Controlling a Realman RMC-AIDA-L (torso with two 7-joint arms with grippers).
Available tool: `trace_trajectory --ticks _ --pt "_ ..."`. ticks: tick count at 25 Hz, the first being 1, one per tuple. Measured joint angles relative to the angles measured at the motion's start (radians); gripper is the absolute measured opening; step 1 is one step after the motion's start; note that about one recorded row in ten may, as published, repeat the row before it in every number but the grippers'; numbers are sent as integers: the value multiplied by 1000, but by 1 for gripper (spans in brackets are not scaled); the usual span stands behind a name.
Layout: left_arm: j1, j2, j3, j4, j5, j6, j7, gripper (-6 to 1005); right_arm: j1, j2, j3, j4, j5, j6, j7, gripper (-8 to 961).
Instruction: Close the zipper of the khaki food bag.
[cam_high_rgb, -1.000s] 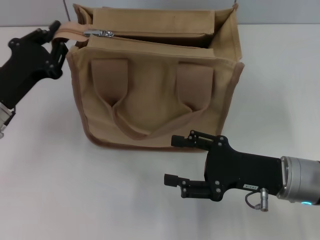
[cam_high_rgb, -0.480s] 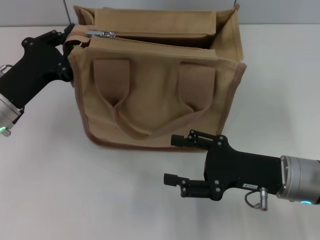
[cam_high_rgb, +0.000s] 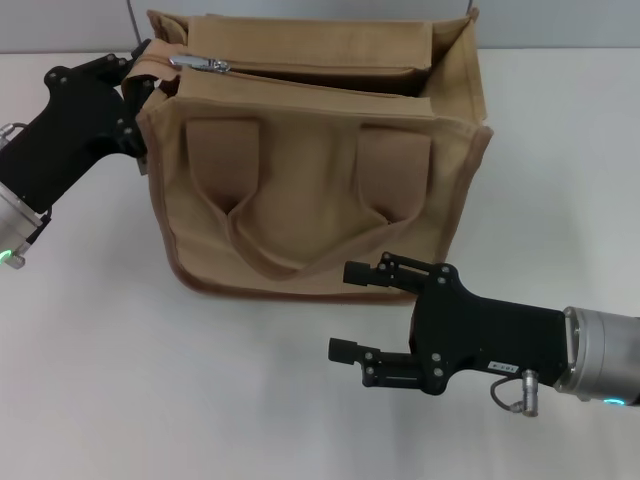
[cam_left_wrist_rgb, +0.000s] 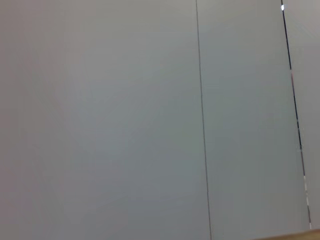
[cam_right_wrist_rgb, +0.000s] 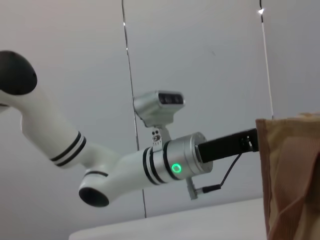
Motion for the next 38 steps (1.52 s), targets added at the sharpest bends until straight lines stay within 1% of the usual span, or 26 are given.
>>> trace_trajectory --ticks 2,7,10,12,14,15,16,18,20,21,24,25,30,34,35,38 --pt "2 0 0 0 0 10 -1 40 -2 0 2 0 7 -10 10 741" --pt "8 1 0 5 -1 53 -41 38 -8 -5 24 -3 52 -106 94 739" --pt "-2 1 0 7 -1 84 -66 36 -9 -9 88 -6 54 -161 156 739" --pt "-6 1 0 8 -1 93 -73 34 -9 -9 155 -7 54 -192 214 738" --pt "-17 1 0 8 -1 112 -83 34 1 -8 202 -15 55 -211 292 737" --pt "-32 0 1 9 -1 130 -99 35 19 -8 217 -34 55 -217 376 737" --pt "-32 0 1 9 -1 130 -99 35 19 -8 217 -34 55 -217 376 737" --pt "-48 0 4 11 -1 147 -121 35 43 -8 219 -58 55 -217 462 736" --pt "-70 0 10 12 -1 155 -136 36 85 -8 225 -73 55 -207 539 736" --pt "-74 0 11 10 -1 156 -136 36 85 -8 225 -73 55 -207 539 735" --pt "-83 0 11 6 0 156 -137 37 121 -5 259 -67 57 -183 571 735" --pt "-88 0 11 2 3 157 -138 37 137 -3 278 -47 75 -165 585 734" --pt "-89 0 11 -4 5 160 -139 38 156 -2 275 -25 146 -107 605 733" --pt "-93 0 11 -8 5 168 -147 39 175 -1 269 -20 153 -90 622 554" --pt "-98 0 11 -13 6 171 -150 39 194 -1 269 -4 152 -72 625 509" --pt "-107 0 12 -21 6 172 -150 40 213 -1 269 14 152 -55 628 468"
